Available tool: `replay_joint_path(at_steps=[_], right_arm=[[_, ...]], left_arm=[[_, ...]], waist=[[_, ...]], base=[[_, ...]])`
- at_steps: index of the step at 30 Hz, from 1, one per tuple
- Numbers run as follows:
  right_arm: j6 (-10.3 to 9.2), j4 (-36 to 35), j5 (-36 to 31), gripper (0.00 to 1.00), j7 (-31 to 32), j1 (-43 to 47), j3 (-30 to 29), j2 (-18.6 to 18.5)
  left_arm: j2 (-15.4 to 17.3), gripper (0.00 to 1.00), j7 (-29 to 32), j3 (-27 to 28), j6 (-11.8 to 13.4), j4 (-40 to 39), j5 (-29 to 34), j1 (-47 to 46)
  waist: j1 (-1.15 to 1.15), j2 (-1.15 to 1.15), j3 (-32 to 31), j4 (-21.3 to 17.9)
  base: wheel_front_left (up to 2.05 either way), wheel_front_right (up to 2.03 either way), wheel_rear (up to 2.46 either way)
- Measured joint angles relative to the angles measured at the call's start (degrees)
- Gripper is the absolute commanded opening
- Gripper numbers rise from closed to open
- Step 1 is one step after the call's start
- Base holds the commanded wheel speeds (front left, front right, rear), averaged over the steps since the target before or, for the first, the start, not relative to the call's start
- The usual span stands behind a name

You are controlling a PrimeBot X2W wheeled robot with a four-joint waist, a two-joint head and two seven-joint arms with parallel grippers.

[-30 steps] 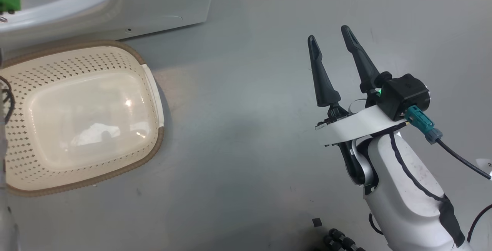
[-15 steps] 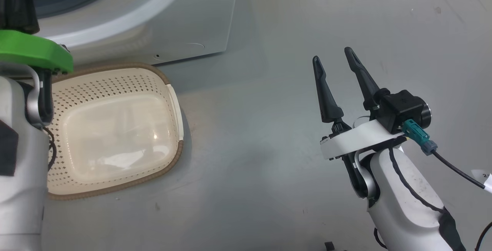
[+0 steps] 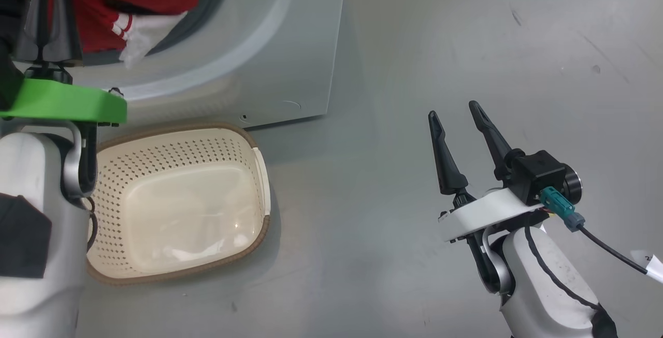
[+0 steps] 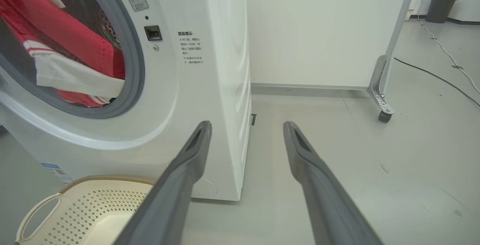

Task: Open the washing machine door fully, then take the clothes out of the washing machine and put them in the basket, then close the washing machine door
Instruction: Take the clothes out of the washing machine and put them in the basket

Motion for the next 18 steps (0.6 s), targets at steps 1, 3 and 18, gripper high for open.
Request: replay_joint_path(at_steps=[1, 3, 18], right_arm=[[0.01, 0.0, 0.01, 1.0, 0.0, 0.24, 0.01, 0.0], [0.04, 0.1, 0.02, 1.0, 0.0, 0.8, 0.02, 0.0], [0.41, 0.78, 0.03, 1.0, 0.0, 4.44, -0.67, 0.0]], left_arm=[[0.03, 0.0, -0.01, 0.14, 0.32, -1.07, 0.2, 0.41], [0.08, 0.0, -0.15, 0.46, 1.03, -3.08, 0.26, 1.33], [0.11, 0.0, -0.42, 1.1, 3.54, -15.64, 1.55, 8.88]], waist=[[0.0, 0.0, -0.56, 0.14], [0.0, 0.0, -1.68, 0.37], [0.0, 0.0, -8.54, 1.22]], base=[[0.0, 0.0, 0.0], [0.0, 0.0, 0.0], [0.0, 0.0, 0.0]])
